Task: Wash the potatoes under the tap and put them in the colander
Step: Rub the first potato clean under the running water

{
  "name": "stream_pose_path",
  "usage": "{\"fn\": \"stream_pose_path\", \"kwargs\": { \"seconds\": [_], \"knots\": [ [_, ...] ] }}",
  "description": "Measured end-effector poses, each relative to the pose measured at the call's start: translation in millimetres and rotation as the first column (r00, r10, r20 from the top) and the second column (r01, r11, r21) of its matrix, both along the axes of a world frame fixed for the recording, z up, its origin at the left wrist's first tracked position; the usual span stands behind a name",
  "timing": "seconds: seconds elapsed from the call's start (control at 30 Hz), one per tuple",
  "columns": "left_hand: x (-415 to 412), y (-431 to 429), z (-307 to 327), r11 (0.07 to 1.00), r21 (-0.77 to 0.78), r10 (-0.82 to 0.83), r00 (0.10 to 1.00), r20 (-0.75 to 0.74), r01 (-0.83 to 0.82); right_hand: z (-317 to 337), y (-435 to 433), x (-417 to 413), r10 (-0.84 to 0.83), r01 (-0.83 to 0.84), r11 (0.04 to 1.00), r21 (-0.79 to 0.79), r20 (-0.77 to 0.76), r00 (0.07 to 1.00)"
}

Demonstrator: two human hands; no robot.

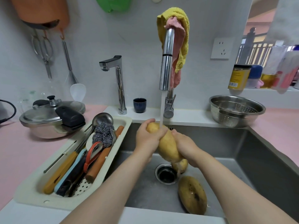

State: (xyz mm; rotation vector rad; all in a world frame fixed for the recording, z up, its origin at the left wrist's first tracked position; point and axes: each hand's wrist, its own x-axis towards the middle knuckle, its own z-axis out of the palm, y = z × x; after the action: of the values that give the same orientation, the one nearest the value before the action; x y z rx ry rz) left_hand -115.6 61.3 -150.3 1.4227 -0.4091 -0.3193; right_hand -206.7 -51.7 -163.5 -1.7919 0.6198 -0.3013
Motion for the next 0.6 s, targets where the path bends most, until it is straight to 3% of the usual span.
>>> {"fn": "stream_pose_path", "kwargs": {
  "seconds": [0.13, 0.27, 0.33, 0.43, 0.53, 0.6],
  "knots": [
    [-0.1, -7.8, 3.5, 0.983, -0.030, 0.176, 0.975, -0.135, -0.182, -1.4, 9.5, 3.8, 0.192, -0.192, 0.981, -0.009, 0.066, 0.979],
    [6.2, 1.4, 6.8, 0.985, 0.008, 0.170, 0.968, -0.182, -0.172, -4.3, 9.1, 4.1, 0.314, -0.307, 0.925, -0.223, -0.007, 0.950],
    [12.3, 5.9, 10.3, 0.995, 0.045, 0.095, 0.987, -0.130, -0.089, -5.4, 8.1, 5.7, 0.295, -0.279, 0.937, -0.210, 0.048, 0.954],
    [20.3, 11.6, 9.0, 0.993, 0.014, -0.113, 0.991, -0.078, 0.114, -8.7, -4.2, 2.5, 0.269, -0.280, 0.959, 0.033, 0.190, 0.944],
    [21.9, 10.6, -0.4, 0.955, -0.034, -0.297, 0.953, -0.053, 0.296, -5.0, -9.4, -6.2, 0.203, -0.284, 0.882, 0.376, 0.241, 0.949],
    [21.2, 9.8, -3.2, 0.941, -0.019, -0.339, 0.940, -0.034, 0.338, -6.2, -7.8, -8.0, 0.137, -0.234, 0.824, 0.516, 0.220, 0.966]
  ]
}}
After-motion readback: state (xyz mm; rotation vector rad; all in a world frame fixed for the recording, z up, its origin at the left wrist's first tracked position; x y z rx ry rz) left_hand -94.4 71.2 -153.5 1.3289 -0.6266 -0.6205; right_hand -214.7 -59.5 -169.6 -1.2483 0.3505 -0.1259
